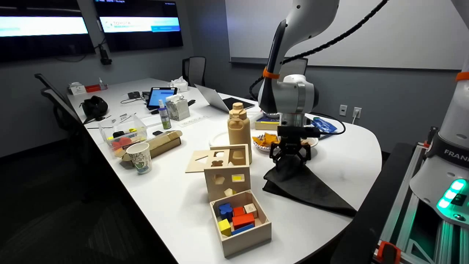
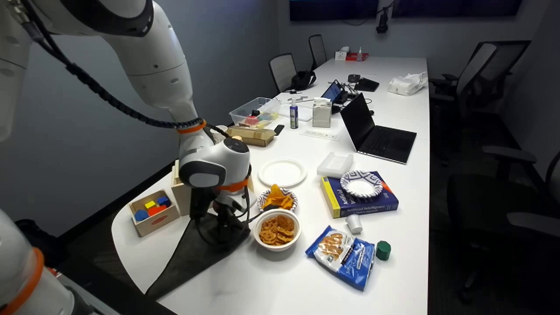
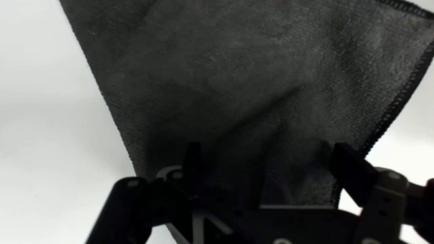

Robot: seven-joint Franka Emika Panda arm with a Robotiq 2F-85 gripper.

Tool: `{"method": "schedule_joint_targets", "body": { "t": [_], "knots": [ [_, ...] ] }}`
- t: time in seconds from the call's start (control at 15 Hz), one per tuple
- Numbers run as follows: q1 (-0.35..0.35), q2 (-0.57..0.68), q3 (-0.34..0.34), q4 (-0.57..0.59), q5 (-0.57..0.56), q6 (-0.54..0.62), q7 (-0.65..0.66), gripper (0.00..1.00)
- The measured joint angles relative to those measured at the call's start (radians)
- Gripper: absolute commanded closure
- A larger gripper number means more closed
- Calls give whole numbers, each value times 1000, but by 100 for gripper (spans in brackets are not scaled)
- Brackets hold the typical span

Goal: Use the black towel to clean the table

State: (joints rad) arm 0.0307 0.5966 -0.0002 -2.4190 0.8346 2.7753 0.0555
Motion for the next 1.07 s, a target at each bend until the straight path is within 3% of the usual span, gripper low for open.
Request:
{"method": "schedule_joint_targets", "body": {
  "t": [0.53,0.6,1.07],
  "knots": [
    [14,21,20,22,0,54,60,96],
    [25,12,23,14,0,67,65,100],
    [120,-44,34,-24,-1,87,100,99]
  ]
}}
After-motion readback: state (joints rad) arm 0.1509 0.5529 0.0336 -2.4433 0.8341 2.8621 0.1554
